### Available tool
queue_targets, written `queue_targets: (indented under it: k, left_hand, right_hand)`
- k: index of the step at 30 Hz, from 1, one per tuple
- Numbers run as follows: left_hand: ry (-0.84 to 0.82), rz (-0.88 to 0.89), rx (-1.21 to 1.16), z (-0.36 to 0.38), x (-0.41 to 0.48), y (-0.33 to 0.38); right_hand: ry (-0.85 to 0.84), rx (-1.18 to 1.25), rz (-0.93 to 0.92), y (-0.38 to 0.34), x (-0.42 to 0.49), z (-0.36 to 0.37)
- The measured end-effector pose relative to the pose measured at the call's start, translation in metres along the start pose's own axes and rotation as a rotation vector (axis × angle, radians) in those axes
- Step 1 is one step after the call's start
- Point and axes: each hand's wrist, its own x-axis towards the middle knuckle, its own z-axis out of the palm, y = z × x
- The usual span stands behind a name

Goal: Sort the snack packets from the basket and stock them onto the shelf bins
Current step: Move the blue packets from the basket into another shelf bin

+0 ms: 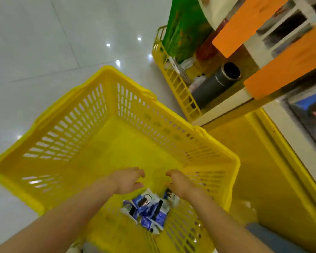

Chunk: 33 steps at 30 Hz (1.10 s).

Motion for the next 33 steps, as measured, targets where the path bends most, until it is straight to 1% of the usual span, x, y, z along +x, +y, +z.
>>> queue_targets:
  k: [3,6,8,11,13,16,18,21,24,27,29,31,33]
  left_hand:
    - [-0.097,-0.064,-0.101,0.02,0.024,0.001]
    - [-0.218,-0.07,-0.141,0.036,0.039,0.006]
    - [-0.225,-0.058,-0.144,0.045,0.045,0.006]
    - [-0.198,-0.077,-0.238,0.053,0.049,0.007]
    - [-0.228,-0.093,-0.284,0.055,0.05,0.007]
    - [-0.284,-0.137,-0.256,0.056,0.048,0.01]
    - [-0.266,-0.156,-0.312,0.054,0.046,0.013]
    - [-0.166,-0.141,-0.446,0.038,0.038,0.021]
    - [-0.016,-0.077,-0.691,0.016,0.025,0.031]
    - [0.195,-0.112,-0.982,-0.001,0.007,0.044]
    - [0.281,-0.132,-1.178,-0.009,-0.005,0.055]
    - [0.324,-0.141,-1.28,-0.016,-0.017,0.069]
    - [0.374,-0.136,-1.305,-0.023,-0.026,0.084]
  right_hand:
    - [-0.073,-0.038,0.082,0.014,0.015,0.011]
    - [-0.151,-0.066,0.115,0.022,0.024,0.017]
    - [-0.173,-0.059,0.116,0.023,0.028,0.02]
    - [-0.194,-0.005,0.146,0.02,0.032,0.023]
    - [-0.229,0.01,0.166,0.02,0.032,0.023]
    - [-0.252,-0.024,0.152,0.016,0.03,0.02]
    - [-0.191,-0.03,0.126,0.01,0.026,0.014]
    - [-0.014,0.07,0.077,0.001,0.016,0.0]
    - [0.184,0.246,0.026,-0.005,-0.002,-0.018]
    - [0.348,0.502,0.029,-0.006,-0.024,-0.037]
    - [0.41,0.641,0.031,-0.008,-0.042,-0.049]
    - [0.467,0.758,0.027,-0.01,-0.062,-0.058]
    - [0.509,0.853,0.008,-0.012,-0.084,-0.063]
